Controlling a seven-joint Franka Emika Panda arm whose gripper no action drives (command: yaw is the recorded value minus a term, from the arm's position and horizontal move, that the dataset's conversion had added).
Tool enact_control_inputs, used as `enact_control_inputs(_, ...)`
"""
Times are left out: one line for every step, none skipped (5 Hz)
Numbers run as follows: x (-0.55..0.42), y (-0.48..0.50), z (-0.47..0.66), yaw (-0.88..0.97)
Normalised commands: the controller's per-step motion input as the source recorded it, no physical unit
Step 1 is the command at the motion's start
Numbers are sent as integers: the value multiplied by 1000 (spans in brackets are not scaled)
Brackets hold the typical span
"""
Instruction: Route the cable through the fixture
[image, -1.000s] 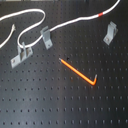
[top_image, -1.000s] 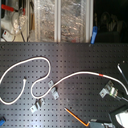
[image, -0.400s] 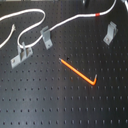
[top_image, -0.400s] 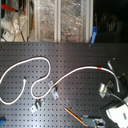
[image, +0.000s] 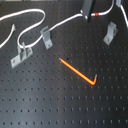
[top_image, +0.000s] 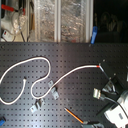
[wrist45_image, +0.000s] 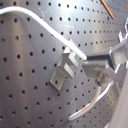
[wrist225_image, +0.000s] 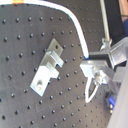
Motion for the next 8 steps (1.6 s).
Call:
enact_control_inputs(-41,66,250,-917)
enact_control_inputs(0,0,0,-69)
enact_control_inputs(-386,-41,505,0)
enact_control_inputs(-434,-39,508,0)
enact_control_inputs(-16,17,0,0)
enact_control_inputs(-54,194,-2,183)
enact_control_inputs(-31,36,34,46)
enact_control_inputs(-135,-109,322,-106)
